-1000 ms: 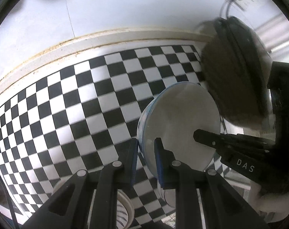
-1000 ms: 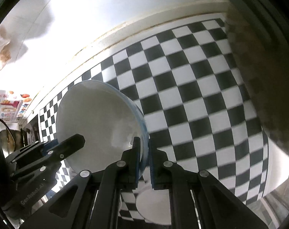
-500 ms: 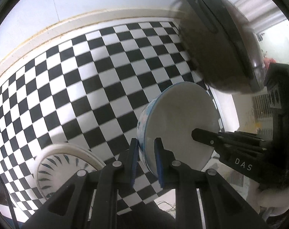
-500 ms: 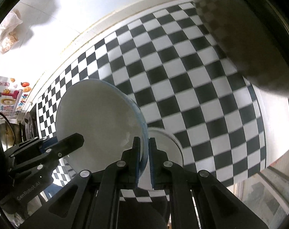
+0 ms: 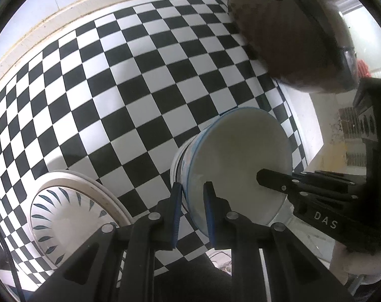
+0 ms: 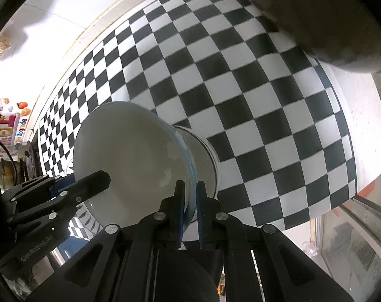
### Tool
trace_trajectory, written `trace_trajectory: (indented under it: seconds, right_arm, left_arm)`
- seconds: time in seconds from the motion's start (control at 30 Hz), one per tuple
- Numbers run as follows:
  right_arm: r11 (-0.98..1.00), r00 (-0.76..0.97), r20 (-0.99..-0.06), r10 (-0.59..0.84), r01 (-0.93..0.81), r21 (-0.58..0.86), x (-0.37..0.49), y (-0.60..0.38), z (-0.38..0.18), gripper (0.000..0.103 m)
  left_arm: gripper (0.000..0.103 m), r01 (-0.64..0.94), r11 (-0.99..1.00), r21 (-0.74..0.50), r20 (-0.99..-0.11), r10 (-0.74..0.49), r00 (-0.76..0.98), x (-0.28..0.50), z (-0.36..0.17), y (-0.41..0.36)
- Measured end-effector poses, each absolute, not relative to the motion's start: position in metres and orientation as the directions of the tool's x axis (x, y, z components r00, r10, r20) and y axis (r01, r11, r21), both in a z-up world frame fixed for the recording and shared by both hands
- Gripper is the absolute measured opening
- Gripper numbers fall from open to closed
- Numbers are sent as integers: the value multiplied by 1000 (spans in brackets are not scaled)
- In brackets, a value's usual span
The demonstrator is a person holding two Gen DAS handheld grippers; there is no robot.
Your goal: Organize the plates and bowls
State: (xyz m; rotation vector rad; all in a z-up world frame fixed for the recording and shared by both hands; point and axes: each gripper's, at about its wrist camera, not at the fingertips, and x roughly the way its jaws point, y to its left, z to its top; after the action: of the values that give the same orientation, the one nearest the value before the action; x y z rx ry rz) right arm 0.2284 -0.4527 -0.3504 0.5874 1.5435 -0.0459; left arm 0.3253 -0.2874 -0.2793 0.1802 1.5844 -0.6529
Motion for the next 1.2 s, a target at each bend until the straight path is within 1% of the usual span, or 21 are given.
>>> trace_trajectory:
  seconds: [0.3, 0.57, 1.2]
  right_arm:
    - [870, 17, -942, 334, 378, 315, 228, -451, -359, 11]
    - [877, -15, -943, 334, 372, 305, 230, -448, -365, 11]
    - [877, -8, -948, 319, 380, 293, 228, -450, -365, 15]
  left_arm:
    - [15, 502, 821, -271, -962, -217, -163, 321, -296, -290]
    - [15, 507, 821, -262, -964, -200, -175, 319, -303, -296]
    - [15, 518, 825, -228, -972, -163, -169, 318, -309, -299]
